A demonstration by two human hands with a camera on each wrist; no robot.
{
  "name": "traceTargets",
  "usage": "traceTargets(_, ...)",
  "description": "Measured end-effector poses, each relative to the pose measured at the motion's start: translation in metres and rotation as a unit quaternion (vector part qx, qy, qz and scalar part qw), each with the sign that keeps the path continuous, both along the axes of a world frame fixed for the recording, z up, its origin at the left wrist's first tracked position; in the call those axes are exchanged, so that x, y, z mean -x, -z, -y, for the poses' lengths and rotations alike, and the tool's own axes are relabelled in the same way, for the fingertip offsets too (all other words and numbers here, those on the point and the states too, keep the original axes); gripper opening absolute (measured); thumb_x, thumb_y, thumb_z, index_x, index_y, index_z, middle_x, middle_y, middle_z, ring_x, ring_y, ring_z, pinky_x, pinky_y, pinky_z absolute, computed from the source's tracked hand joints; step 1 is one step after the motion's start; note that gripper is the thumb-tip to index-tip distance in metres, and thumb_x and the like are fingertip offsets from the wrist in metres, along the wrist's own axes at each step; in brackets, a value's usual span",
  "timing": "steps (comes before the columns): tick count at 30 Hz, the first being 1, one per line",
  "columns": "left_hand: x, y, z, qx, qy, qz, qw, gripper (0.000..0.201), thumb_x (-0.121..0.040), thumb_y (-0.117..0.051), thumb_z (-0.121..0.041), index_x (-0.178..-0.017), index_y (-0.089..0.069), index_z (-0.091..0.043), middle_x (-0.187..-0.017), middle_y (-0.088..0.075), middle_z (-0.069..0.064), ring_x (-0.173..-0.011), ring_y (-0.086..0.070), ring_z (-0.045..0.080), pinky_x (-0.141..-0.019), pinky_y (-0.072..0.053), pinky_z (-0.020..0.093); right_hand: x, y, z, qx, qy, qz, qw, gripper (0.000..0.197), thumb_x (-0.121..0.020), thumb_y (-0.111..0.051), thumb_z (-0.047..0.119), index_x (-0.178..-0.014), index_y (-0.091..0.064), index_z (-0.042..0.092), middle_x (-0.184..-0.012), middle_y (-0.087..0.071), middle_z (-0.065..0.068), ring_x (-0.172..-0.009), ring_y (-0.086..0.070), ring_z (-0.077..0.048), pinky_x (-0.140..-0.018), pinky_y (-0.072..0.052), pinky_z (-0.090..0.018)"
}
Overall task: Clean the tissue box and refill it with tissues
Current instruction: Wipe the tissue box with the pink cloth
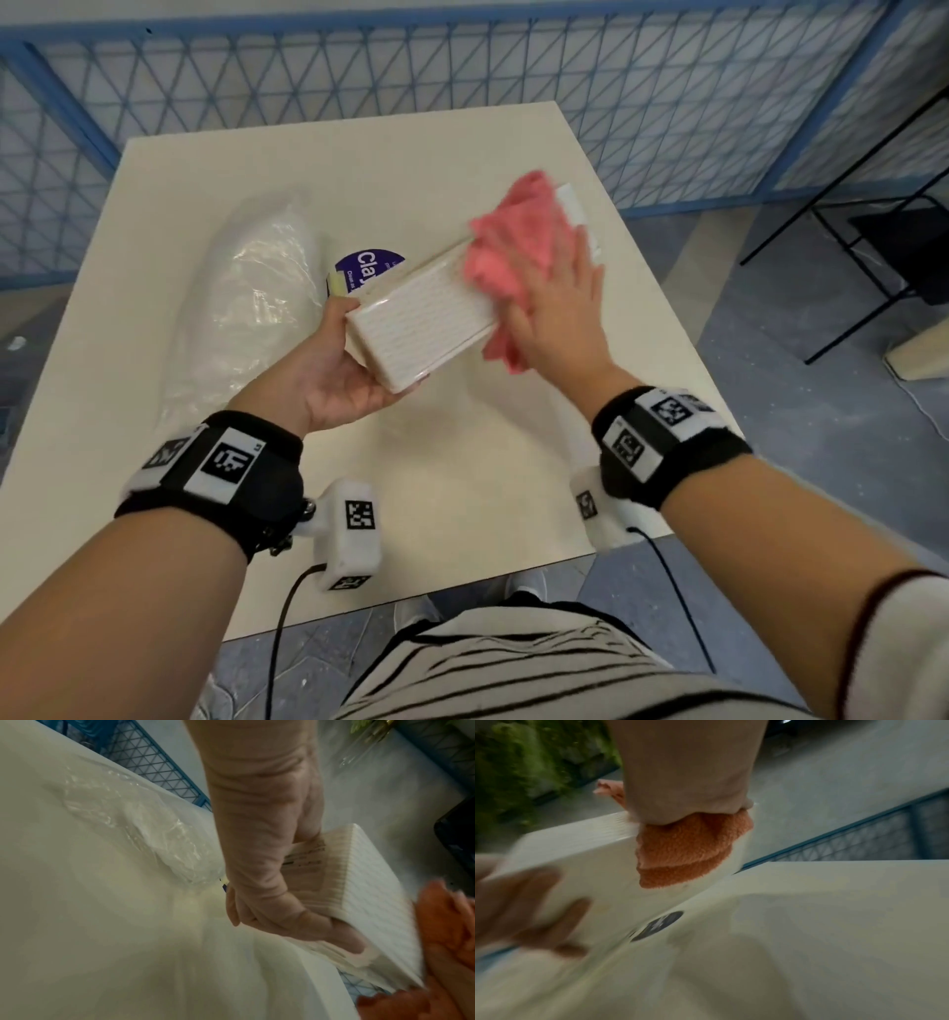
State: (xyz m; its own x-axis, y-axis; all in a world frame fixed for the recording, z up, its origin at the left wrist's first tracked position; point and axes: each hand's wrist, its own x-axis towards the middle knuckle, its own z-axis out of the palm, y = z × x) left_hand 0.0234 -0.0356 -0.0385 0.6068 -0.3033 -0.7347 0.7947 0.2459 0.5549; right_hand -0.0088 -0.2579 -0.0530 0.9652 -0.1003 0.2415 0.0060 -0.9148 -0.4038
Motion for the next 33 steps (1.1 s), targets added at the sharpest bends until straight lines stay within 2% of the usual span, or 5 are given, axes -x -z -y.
traceTargets(4,-0.001,-0.002,0.005,0.011,0.005,-0.004,1.000,0.059,-0.087,-0.049,-0.051,-0.126,-0.052,-0.006,-0.110,-0.063,0.019,-0.075,-0.070,0.032,-0.056,-0.058,0.036,-0.018,0.000,0.003,-0.064,0.038,0.072,0.995,0.051,-0.095,-0.028,0.043,-0.146,-0.028,0.039,-0.157,-0.023,-0.007,-0.146,-0.011,-0.035,-0.114,-0.014,-0.060)
traceTargets(11,-0.012,-0.009,0.017,-0.017,0.022,0.039,0.999,0.046,-0.097,-0.038,-0.046,-0.111,-0.062,-0.009,-0.093,-0.073,0.011,-0.075,-0.073,0.021,-0.063,-0.059,0.032,0.017,0.007,-0.055,0.106,-0.258,0.159,0.947,0.052,-0.086,-0.045,0.028,-0.137,-0.049,0.019,-0.148,-0.040,-0.016,-0.138,-0.030,-0.037,-0.115,-0.018,-0.053)
traceTargets(17,-0.015,-0.017,0.009,0.018,-0.005,0.006,1.000,0.062,-0.086,-0.053,-0.049,-0.131,-0.049,-0.005,-0.105,-0.062,0.017,-0.068,-0.071,0.031,-0.053,-0.057,0.035,-0.032,-0.030,0.030,-0.074,0.061,0.127,0.987,0.049,-0.094,-0.030,0.030,-0.144,-0.031,0.033,-0.151,-0.035,-0.006,-0.137,-0.034,-0.031,-0.109,-0.030,-0.055)
traceTargets(25,-0.013,-0.024,0.037,0.043,0.001,0.070,0.997,0.038,-0.093,-0.044,-0.045,-0.099,-0.061,-0.011,-0.086,-0.068,0.008,-0.069,-0.069,0.019,-0.066,-0.056,0.029,0.003,-0.005,-0.055,0.076,-0.174,0.118,0.975,0.052,-0.094,-0.028,0.048,-0.142,-0.042,0.033,-0.156,-0.024,-0.014,-0.145,-0.010,-0.039,-0.117,-0.003,-0.056)
traceTargets(33,-0.008,-0.026,0.026,0.004,-0.010,0.022,1.000,0.054,-0.088,-0.052,-0.046,-0.127,-0.046,-0.010,-0.102,-0.060,0.020,-0.071,-0.071,0.034,-0.054,-0.058,0.040,-0.025,-0.025,0.000,-0.126,0.036,0.077,0.988,0.043,-0.101,-0.024,0.043,-0.142,-0.019,0.051,-0.157,-0.020,-0.012,-0.143,-0.017,-0.039,-0.115,-0.014,-0.057)
